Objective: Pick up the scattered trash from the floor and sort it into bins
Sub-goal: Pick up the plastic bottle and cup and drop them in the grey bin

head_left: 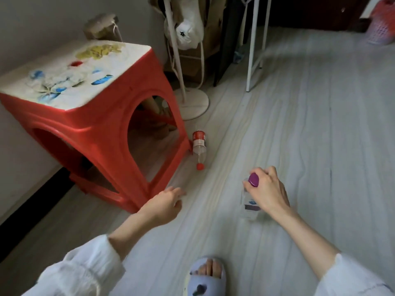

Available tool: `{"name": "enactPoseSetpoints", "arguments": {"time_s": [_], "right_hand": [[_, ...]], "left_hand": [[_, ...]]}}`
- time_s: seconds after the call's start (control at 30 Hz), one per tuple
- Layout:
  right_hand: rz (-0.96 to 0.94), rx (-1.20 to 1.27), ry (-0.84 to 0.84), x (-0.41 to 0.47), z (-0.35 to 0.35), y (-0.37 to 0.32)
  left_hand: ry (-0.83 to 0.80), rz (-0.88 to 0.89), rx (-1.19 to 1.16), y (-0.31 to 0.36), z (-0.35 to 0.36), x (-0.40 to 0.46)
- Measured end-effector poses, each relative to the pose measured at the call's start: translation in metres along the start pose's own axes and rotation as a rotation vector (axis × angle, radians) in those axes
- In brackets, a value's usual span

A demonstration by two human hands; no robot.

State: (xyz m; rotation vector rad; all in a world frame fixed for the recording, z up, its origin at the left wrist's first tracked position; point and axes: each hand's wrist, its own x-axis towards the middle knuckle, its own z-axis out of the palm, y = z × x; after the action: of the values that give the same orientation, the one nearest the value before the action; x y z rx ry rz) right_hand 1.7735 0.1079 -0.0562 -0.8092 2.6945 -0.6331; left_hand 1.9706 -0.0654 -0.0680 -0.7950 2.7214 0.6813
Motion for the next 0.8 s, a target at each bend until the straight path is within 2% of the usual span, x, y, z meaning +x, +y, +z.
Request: {"name": "enactPoseSetpoints", "arguments": {"time_s": [0.23,0.37,0.43,0.57,0.7,0.8], "right_hand": [[-0.079,-0.112,0.068,0.104,0.038,0.001],[-0.102,-0.139,0.204,0.145,0.066,0.011],[-0.101,-0.148,0.261,0.159,0.073,0.016],[-0.122,-0.136,0.359,0.164,0.076,0.021],[-0.143,-0.156,0.37,0.147,0.079,0.028],[-0.089,-0.119,0.372,0.143,0.074,0.036]], "left_hand": [[-0.058,-0.147,-0.036,-0.023,0.043,0.144],[0.037,-0.126,-0.179,-0.038,0.063,0.215],[0.101,-0.21,-0.252,-0.045,0.074,0.24],[0.131,-0.463,-0.466,-0.033,0.086,0.259],[0.128,-0.649,-0.612,-0.02,0.095,0.266],[0.192,-0.666,-0.606,-0.017,0.098,0.261]]}}
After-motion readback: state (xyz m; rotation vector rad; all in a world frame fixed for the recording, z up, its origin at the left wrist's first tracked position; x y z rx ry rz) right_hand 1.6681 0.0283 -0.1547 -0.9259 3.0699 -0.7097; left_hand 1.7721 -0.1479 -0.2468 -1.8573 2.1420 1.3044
